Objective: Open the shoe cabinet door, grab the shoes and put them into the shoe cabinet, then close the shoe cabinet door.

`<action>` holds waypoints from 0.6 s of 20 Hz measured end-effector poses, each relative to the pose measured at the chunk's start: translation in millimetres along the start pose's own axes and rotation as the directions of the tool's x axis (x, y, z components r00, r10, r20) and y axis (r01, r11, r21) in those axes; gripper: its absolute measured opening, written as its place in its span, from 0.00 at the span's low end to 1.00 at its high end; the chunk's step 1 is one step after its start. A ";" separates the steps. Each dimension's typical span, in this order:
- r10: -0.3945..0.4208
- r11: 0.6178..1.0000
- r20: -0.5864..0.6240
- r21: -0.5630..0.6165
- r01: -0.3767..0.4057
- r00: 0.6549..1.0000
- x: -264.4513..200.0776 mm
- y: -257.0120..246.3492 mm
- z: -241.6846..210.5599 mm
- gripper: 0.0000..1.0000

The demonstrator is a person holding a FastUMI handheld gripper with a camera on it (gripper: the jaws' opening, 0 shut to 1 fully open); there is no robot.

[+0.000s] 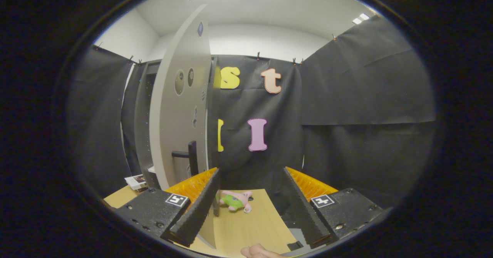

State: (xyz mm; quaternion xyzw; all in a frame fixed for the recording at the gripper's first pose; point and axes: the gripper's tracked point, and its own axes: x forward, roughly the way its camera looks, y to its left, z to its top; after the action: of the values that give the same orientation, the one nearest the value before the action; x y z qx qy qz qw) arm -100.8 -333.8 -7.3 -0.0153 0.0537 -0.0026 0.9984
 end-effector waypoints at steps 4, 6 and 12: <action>0.143 0.988 -0.100 0.069 -0.136 0.985 10.7 38.3 -36.2 1.00; 0.111 0.993 -0.117 0.041 -0.107 0.987 10.7 39.8 -46.0 0.96; -0.052 0.997 0.007 -0.055 0.052 0.999 5.8 37.9 -27.5 0.96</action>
State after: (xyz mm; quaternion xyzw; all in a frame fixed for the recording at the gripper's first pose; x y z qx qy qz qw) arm -97.9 -296.8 -36.5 -0.0443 0.0504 -0.0270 0.9974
